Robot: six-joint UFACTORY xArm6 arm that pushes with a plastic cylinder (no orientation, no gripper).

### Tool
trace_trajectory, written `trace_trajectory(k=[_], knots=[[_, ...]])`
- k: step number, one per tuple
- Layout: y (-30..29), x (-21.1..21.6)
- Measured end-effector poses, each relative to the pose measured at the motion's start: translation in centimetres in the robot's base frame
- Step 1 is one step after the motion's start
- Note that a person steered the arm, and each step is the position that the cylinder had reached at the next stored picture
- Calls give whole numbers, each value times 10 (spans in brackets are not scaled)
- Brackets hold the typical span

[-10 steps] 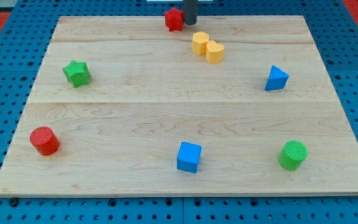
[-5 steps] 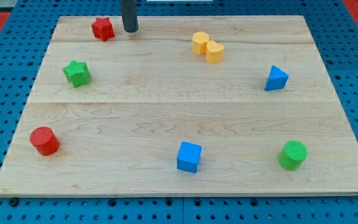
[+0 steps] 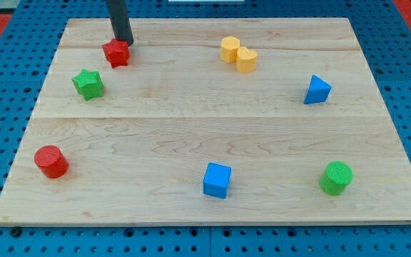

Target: Push the red star closer to the red circle

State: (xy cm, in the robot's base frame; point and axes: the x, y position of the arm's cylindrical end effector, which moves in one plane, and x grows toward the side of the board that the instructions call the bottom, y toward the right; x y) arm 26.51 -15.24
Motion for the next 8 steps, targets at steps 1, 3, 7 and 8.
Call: trace_trajectory(k=[1,3,7,8], knots=[[-14,4],[-5,34],[24,112],[12,100]])
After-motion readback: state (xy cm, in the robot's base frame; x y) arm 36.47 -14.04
